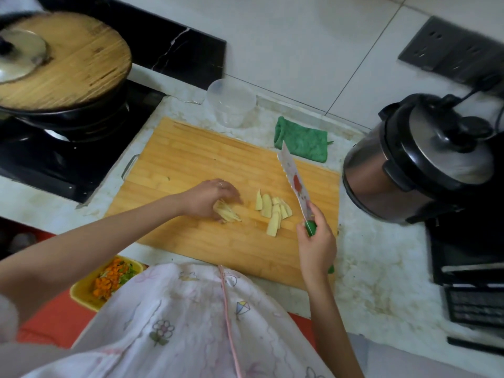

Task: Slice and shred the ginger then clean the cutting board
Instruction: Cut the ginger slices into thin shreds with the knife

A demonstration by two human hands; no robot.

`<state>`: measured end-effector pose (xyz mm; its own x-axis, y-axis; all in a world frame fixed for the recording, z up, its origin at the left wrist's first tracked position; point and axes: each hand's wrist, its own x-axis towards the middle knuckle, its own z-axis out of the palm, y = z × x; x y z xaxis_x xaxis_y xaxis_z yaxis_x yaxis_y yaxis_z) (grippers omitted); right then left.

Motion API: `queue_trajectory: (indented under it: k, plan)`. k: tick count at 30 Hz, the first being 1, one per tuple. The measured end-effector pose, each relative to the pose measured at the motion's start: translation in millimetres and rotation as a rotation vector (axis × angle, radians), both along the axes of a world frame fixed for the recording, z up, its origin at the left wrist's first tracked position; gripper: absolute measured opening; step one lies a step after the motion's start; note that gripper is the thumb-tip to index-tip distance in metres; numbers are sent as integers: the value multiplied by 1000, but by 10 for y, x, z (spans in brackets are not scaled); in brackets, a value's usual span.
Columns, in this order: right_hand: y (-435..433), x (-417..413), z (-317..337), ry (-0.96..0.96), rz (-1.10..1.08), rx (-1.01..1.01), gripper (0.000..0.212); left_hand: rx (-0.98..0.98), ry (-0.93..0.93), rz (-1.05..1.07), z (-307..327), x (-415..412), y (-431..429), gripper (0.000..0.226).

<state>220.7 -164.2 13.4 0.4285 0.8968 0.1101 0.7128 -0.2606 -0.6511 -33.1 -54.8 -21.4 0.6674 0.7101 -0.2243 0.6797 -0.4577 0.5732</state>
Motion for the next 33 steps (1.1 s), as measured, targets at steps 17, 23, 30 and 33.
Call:
queue_trajectory:
  k: [17,23,30,33]
  plan:
    - [-80,-128,-129,56,69,-69,42,295,383,-107,-56,123,110,42]
    - [-147,-114,-119,88,17,-84,40,304,472,122,39,16,435,52]
    - [-197,-46,-101,159,-64,-88,44,274,543,109,160,131,561,54]
    - [-215,-58,-71,213,-102,-63,45,287,378,-88,182,350,540,58]
